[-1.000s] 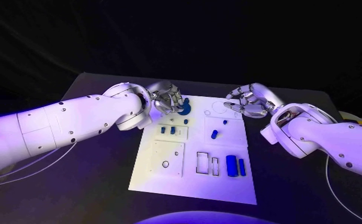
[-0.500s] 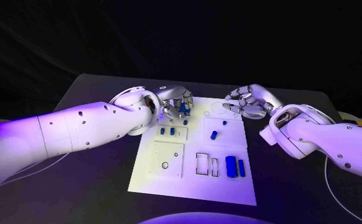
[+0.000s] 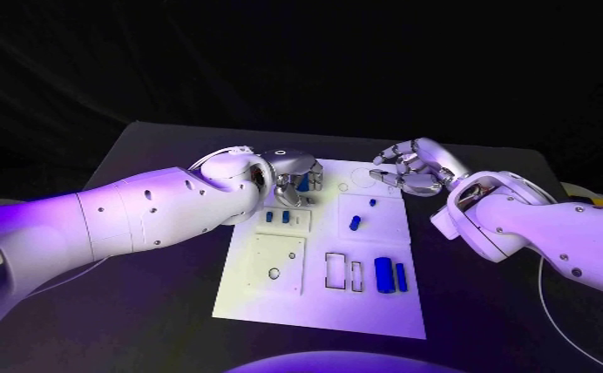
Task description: Assemble the parts on the task board
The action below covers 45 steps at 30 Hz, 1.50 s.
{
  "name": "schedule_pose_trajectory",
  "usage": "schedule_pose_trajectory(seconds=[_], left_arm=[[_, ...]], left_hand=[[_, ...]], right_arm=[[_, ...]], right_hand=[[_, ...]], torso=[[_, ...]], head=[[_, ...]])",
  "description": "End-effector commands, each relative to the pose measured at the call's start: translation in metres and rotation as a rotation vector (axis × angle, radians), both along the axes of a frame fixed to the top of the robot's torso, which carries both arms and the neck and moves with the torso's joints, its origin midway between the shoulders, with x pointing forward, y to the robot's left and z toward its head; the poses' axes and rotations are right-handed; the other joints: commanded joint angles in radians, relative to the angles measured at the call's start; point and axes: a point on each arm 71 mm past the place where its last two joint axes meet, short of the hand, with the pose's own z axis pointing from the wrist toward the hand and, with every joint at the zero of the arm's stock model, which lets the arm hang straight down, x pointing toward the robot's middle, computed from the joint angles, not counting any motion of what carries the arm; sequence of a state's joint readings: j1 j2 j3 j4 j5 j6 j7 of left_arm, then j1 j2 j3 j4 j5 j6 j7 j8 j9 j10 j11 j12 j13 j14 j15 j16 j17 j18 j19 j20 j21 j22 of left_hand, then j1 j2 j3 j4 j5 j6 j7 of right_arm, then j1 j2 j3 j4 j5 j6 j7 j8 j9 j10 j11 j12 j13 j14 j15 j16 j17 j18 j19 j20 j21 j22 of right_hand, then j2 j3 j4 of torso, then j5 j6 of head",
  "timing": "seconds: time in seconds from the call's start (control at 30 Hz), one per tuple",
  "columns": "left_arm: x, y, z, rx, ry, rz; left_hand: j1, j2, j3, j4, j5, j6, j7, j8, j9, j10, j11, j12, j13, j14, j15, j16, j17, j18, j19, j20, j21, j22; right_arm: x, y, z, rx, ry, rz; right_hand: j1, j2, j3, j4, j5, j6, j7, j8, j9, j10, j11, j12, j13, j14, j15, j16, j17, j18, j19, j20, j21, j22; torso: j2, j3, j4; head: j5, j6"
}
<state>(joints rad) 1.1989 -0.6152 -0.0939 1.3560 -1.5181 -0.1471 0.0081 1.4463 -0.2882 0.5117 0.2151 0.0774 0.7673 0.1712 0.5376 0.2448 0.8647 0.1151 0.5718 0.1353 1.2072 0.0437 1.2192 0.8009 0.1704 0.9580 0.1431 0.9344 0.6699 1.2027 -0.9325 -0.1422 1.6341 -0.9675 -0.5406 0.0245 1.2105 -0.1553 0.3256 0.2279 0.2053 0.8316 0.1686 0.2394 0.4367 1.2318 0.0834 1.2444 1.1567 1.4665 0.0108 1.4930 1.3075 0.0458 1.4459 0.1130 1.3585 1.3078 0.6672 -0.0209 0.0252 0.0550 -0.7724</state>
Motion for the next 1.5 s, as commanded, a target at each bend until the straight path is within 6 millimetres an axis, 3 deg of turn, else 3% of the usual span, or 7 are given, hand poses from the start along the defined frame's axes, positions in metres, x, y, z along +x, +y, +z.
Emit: schedule_pose_trajectory(seconds=[0.03,0.4,0.97,1.23,1.5], left_arm=[[-0.002,-0.002,-0.006,0.080,0.034,-0.022],[0.000,-0.002,-0.017,0.125,0.066,0.003],[0.002,-0.003,-0.018,0.111,0.063,0.024],[0.002,-0.003,-0.019,0.114,0.072,0.031],[0.002,-0.002,-0.019,0.114,0.078,0.036]], left_hand=[[0.008,0.006,-0.001,0.005,-0.003,0.017,-0.001,-0.008,-0.005,0.015,0.000,-0.005,-0.003,0.020,0.001,0.028,0.027,0.011,0.018,-0.001,0.020,0.020],[0.014,0.007,0.004,0.009,-0.002,0.029,0.000,-0.022,-0.013,0.024,0.000,-0.011,-0.009,0.040,0.001,0.065,0.057,0.004,0.043,-0.002,0.062,0.069],[0.039,0.032,0.054,0.009,-0.002,0.052,0.001,-0.040,-0.025,0.046,-0.002,-0.022,-0.019,0.055,-0.001,0.102,0.071,-0.003,0.067,-0.003,0.119,0.129],[0.072,0.051,0.109,-0.023,-0.004,0.080,-0.002,-0.045,-0.028,0.077,-0.009,-0.022,-0.022,0.084,-0.008,0.133,0.101,-0.013,0.101,-0.010,0.180,0.198],[0.079,0.053,0.122,-0.037,-0.004,0.083,0.000,-0.049,-0.030,0.080,-0.009,-0.025,-0.023,0.083,-0.009,0.135,0.094,-0.013,0.099,-0.011,0.190,0.206]], right_arm=[[-0.001,0.001,0.000,0.002,-0.006,0.012],[-0.001,0.001,0.000,0.002,-0.006,0.013],[-0.001,0.002,0.000,0.002,-0.005,0.014],[-0.001,0.002,0.000,0.002,-0.004,0.015],[-0.001,0.002,0.000,0.001,-0.003,0.014]], right_hand=[[0.005,0.005,0.000,0.004,0.007,-0.007,-0.001,0.004,0.001,-0.010,0.000,-0.006,-0.001,0.054,-0.002,-0.004,0.054,0.012,-0.006,0.000,-0.004,0.120],[0.006,0.005,0.000,0.005,0.007,-0.007,-0.001,0.004,0.001,-0.012,0.000,-0.009,-0.004,0.053,-0.002,-0.006,0.052,0.012,-0.007,0.000,-0.006,0.119],[0.007,0.005,-0.001,0.006,0.008,-0.008,-0.001,0.005,0.001,-0.011,0.000,-0.009,-0.003,0.053,-0.002,-0.007,0.050,0.012,-0.008,0.000,-0.007,0.118],[0.007,0.005,-0.001,0.006,0.008,-0.008,-0.001,0.005,0.001,-0.011,0.000,-0.009,-0.003,0.053,-0.002,-0.007,0.050,0.012,-0.008,0.000,-0.007,0.118],[0.007,0.005,-0.001,0.006,0.008,-0.008,-0.001,0.005,0.001,-0.011,0.000,-0.009,-0.003,0.053,-0.002,-0.007,0.050,0.012,-0.008,0.000,-0.007,0.118]], torso=[[0.000,-0.0006,0.0016],[-0.001,-0.0015,0.0015],[-0.001,0.0003,0.0015],[-0.001,-0.0001,0.0013],[-0.002,-0.0006,0.0015]], head=[[-0.002,-0.002],[-0.005,-0.004],[-0.006,-0.008],[-0.007,-0.010],[-0.009,-0.011]])
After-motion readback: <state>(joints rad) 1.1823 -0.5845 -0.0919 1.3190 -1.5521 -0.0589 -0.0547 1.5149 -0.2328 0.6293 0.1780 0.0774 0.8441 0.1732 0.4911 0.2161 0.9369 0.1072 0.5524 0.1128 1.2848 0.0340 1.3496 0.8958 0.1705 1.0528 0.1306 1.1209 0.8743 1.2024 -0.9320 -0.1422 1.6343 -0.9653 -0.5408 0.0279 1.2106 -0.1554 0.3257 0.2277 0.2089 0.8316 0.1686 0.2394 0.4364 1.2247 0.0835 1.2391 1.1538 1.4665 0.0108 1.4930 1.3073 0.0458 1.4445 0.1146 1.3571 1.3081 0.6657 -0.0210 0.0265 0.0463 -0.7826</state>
